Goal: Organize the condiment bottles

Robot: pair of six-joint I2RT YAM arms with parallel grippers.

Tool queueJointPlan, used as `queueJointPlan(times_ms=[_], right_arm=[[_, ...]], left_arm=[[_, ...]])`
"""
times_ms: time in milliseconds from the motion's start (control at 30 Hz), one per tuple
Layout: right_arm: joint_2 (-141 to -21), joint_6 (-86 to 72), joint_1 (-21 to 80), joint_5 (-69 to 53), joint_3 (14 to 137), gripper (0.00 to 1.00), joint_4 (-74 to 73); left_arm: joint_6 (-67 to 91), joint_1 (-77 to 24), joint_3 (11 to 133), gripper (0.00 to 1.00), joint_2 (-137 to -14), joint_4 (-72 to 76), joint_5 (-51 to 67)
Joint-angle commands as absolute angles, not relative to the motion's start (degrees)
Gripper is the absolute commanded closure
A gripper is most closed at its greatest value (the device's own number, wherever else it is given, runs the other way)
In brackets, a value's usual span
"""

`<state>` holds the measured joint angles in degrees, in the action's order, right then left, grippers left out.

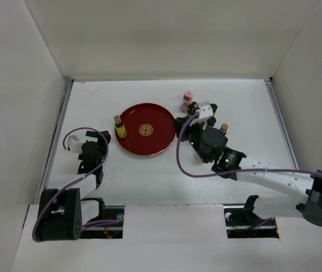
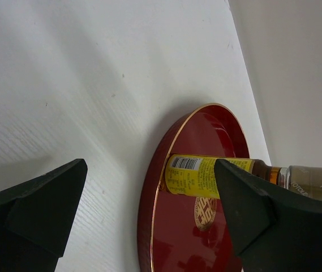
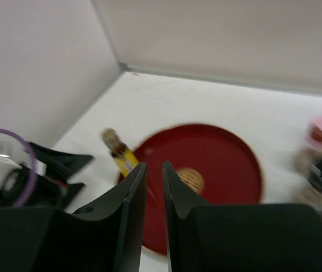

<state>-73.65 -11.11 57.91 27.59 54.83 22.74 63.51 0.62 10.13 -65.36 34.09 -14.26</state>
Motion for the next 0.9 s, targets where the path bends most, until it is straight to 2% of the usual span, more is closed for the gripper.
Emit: queueJointPlan(times_ms=[0,133,233,333,467,867], right_arm=[[-65.51,-14.14,56.38,40.93,45.11,0.74,12.44],[-54.60,-23.53,53.14,48.25,39.82,0.49,-6.20],[-51.95,-28.47,49.89,44.93,38.06,0.35,-13.96],[-54.22,-29.62,47.42,38.26,37.88,0.24,-16.08],[-58.44,-28.74,46.54,34.72,38.58,0.19,-14.07],[-69.16,-26.28,43.90,31.82,43.94,0.22,-12.22]], left_arm=[[64.07,0.13,10.28,0.00,-65.21,37.00,-13.89],[64.07,-0.13,10.28,0.00,-66.09,37.79,-13.89],[63.99,-0.13,10.28,0.00,-66.09,38.06,-13.89],[63.81,-0.13,10.11,0.00,-65.48,38.06,-14.06],[63.72,-0.57,10.46,0.00,-66.27,38.06,-13.89],[64.07,-0.57,10.90,0.00,-68.47,39.11,-12.48]])
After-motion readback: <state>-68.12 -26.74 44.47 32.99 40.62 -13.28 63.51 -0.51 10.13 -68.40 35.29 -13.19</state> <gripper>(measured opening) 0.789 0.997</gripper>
